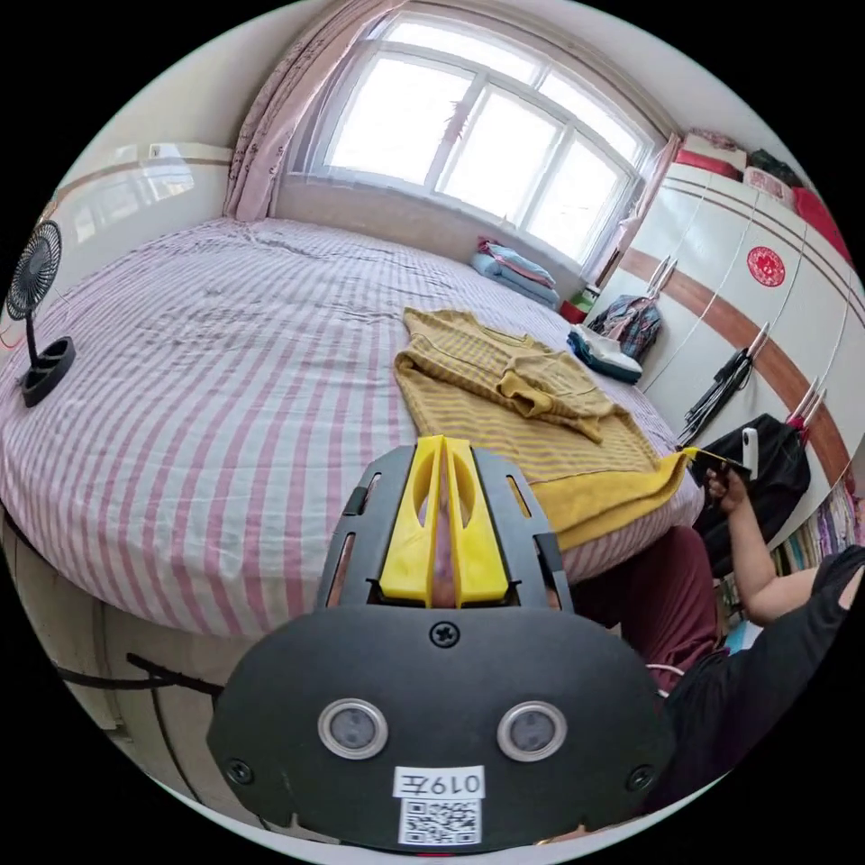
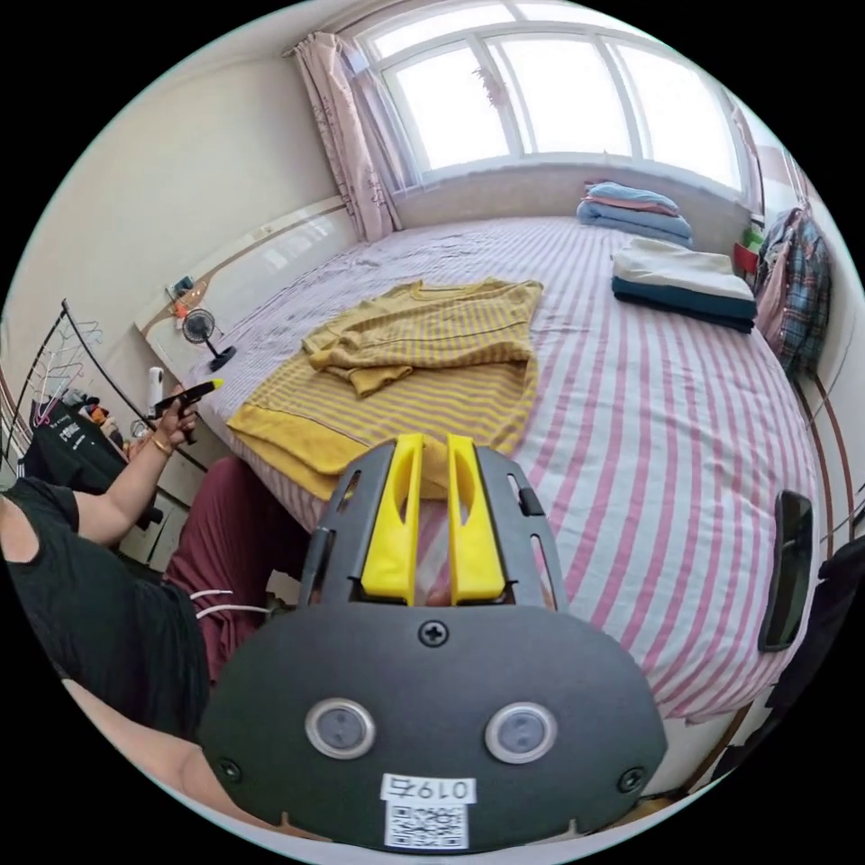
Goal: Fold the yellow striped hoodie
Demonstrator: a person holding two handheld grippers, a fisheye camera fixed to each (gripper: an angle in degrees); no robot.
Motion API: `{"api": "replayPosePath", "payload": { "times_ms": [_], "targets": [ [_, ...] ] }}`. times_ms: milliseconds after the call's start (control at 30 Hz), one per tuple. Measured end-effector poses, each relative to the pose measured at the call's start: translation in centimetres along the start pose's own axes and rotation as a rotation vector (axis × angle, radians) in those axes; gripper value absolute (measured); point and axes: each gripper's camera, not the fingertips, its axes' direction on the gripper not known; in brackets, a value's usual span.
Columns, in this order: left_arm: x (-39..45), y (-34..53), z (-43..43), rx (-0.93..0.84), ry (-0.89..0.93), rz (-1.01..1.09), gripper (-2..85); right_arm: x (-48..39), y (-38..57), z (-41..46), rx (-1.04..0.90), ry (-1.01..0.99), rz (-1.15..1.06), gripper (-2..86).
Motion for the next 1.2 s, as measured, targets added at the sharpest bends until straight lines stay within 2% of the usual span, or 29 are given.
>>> {"api": "replayPosePath", "payload": {
  "times_ms": [267,367,633,767,900,967,1200],
  "targets": [
    [-2.2,-4.5,1.2,-0.037,-0.016,0.013,1.1,0.3,4.4,2.2,-0.041,0.074,-0.015,0.3],
    [-3.6,-5.6,2.4,-0.111,-0.064,-0.027,1.1,2.2,5.4,4.3,-0.023,0.128,0.065,5.4],
    [-7.5,-11.4,5.5,-0.264,-0.026,-0.212,0.9,10.6,1.9,12.3,0.095,-0.071,0.405,7.1],
    [-10.1,-13.9,6.6,-0.295,0.013,-0.329,1.0,11.5,0.8,15.9,0.053,-0.037,0.441,7.3],
    [-12.1,-15.6,7.4,-0.316,0.08,-0.378,1.2,12.6,1.2,18.8,0.055,-0.094,0.502,7.2],
    [-13.0,-16.5,8.2,-0.342,0.143,-0.4,1.3,12.9,1.5,20.0,0.056,-0.127,0.52,6.2],
    [-15.2,-18.0,9.2,-0.355,0.187,-0.457,1.2,13.5,1.7,22.4,0.046,-0.153,0.545,-0.4]
  ]
}}
